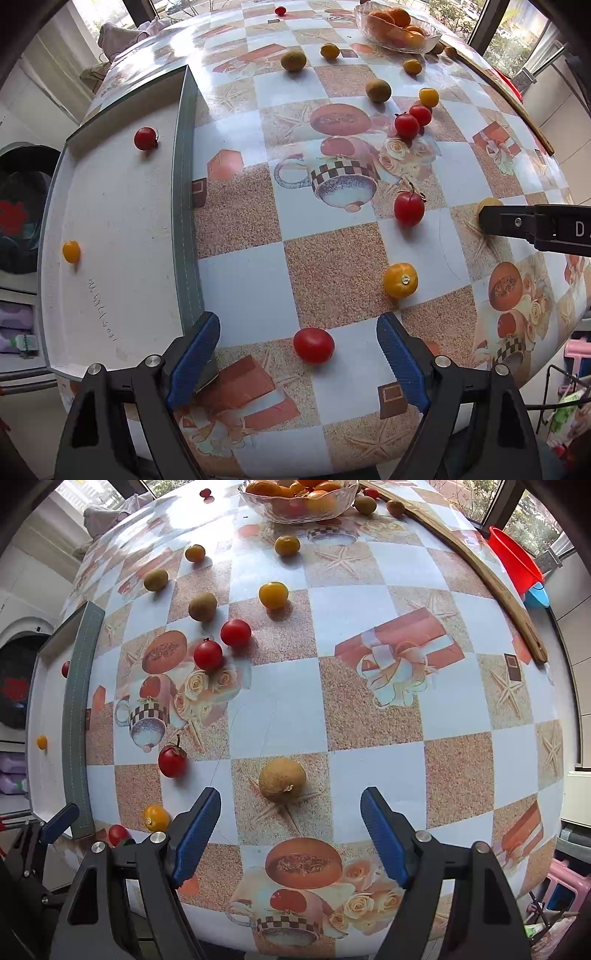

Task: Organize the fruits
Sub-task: 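Grasp a red tomato with the left tool while the right tool grasps a brown fruit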

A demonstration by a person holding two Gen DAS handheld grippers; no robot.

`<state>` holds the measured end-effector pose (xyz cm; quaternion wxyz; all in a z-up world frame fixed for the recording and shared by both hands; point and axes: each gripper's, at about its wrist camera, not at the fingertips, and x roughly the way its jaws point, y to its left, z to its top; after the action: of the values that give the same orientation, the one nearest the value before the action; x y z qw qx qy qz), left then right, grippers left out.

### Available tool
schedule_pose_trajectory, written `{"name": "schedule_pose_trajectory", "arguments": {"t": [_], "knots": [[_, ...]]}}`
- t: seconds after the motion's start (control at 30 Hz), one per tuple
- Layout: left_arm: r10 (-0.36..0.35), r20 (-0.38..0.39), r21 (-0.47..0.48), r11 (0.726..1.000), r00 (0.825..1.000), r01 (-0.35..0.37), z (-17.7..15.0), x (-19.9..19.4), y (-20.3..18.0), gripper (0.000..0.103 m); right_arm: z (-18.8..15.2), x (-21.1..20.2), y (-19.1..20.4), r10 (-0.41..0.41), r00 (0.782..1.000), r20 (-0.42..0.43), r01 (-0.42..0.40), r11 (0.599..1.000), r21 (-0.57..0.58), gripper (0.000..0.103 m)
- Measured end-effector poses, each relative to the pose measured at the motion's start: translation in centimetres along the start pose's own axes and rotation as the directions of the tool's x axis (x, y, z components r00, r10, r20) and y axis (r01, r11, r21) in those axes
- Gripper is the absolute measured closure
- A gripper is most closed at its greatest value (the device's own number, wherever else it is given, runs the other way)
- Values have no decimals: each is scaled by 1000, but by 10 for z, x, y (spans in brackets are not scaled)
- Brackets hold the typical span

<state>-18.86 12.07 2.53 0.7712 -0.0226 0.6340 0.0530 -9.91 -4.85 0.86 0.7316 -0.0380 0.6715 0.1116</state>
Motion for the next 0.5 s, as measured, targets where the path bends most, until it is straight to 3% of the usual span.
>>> {"name": "schedule_pose_trajectory", "arguments": {"t": [0.3,0.4,0.5], "knots": [[-30,-29,-23,999,999,30,-10,19,-2,15,0,12,15,-35,999,9,35,997,-71,22],[-44,-27,-26,999,999,43,-12,19,-1,20,0,17,18,-44,999,-5,43,995,-88,44],[-51,-18,-24,998,999,51,-14,14,0,40,-2,17,22,-59,998,2,59,992,-112,62]]}}
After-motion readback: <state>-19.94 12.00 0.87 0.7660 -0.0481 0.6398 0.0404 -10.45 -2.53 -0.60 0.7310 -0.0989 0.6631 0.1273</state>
